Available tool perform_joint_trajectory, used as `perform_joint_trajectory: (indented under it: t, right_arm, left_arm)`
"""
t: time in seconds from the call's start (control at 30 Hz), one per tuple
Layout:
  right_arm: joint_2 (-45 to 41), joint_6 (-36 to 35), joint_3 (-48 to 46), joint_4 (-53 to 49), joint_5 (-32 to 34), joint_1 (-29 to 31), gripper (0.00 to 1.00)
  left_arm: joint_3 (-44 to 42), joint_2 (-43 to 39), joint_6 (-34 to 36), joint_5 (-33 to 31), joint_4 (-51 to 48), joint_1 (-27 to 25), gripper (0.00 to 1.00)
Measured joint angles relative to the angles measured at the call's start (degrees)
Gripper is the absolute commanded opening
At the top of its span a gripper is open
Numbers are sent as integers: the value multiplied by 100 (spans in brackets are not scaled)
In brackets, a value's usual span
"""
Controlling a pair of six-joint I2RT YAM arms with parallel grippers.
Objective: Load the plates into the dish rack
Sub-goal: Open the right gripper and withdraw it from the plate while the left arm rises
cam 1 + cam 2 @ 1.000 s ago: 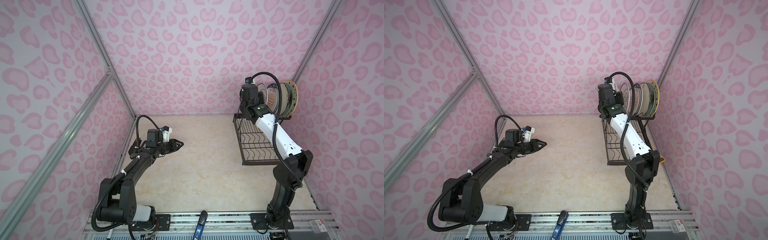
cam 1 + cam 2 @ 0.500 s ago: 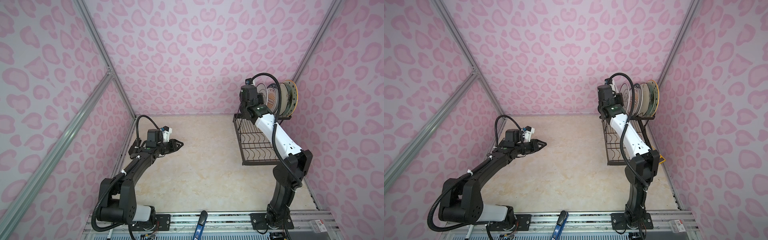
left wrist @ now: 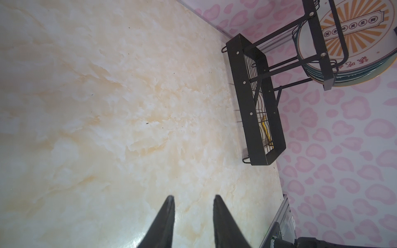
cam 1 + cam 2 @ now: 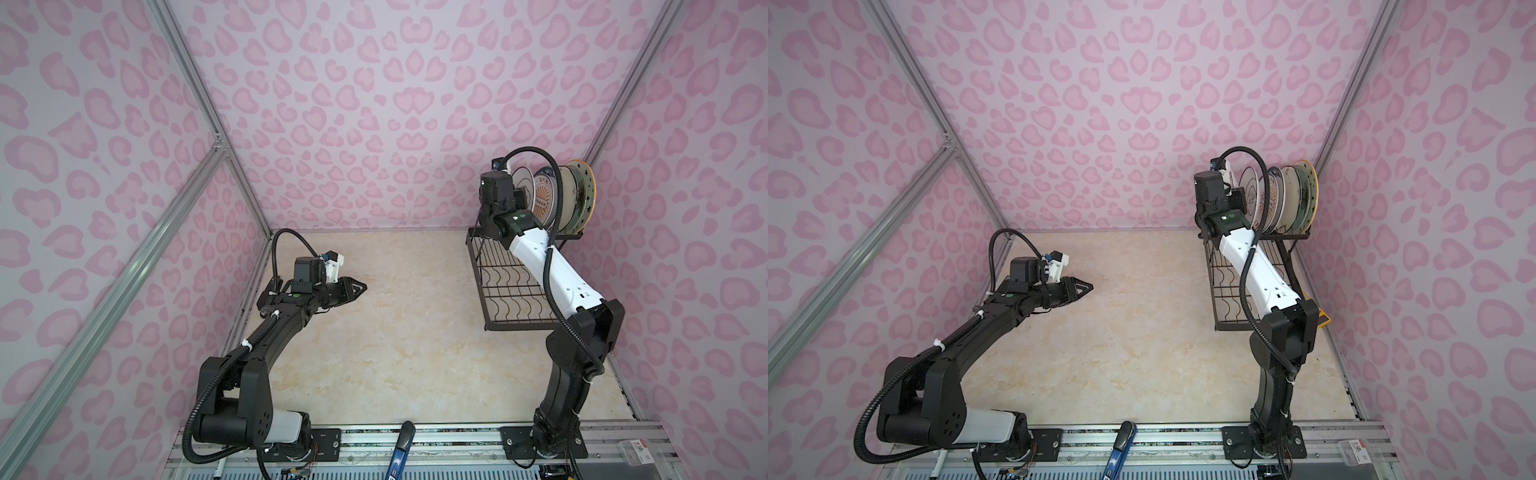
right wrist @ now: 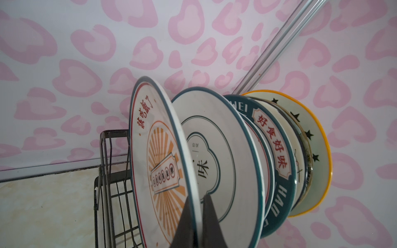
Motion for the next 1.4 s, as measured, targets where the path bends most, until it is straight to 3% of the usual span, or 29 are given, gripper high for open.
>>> perform_joint_trajectory:
  t: [0.27,1.4]
  right_arm:
    - [26,-7,26,-48,-111,-17,18]
    - [-153,-59,35,-37,-356,-127,43]
  left_arm:
    - [11,0,0,2,-4,7,34]
    - [22,-28,42,-44,-15,17,35]
